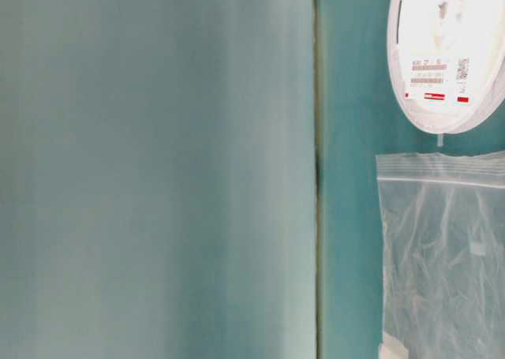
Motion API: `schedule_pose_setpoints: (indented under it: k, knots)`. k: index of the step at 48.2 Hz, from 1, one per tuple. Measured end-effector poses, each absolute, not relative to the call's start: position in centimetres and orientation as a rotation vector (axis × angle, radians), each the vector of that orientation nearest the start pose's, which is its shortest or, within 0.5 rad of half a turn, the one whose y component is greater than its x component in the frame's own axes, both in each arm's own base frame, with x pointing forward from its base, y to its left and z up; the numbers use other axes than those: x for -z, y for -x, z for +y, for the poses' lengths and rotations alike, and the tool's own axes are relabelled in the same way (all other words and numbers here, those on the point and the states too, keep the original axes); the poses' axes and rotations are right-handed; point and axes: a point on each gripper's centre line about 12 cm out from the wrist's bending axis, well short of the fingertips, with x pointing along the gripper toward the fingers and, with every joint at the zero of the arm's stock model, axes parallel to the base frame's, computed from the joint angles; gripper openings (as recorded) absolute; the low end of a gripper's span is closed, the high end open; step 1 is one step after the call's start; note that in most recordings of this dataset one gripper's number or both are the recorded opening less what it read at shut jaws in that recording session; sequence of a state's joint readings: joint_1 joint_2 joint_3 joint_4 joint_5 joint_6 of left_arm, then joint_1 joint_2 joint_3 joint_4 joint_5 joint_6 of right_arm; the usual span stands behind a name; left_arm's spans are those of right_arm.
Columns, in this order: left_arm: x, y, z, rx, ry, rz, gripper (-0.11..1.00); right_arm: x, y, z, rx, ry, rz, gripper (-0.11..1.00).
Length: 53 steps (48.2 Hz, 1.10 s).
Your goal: Take out the reel from the clear zip bag.
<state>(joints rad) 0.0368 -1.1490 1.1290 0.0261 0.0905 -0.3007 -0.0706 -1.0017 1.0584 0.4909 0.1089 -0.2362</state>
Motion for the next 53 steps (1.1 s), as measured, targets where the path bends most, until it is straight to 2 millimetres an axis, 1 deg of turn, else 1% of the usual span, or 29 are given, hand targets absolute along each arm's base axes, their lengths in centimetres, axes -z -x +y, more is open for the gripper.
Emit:
schedule_pose_setpoints:
  k: [53]
  knots:
    - [-30.19, -16.85, 0.62, -0.047, 0.276, 0.065, 0.90, -29.92, -19.48, -0.78, 0.040, -0.262, 0.159, 0.91]
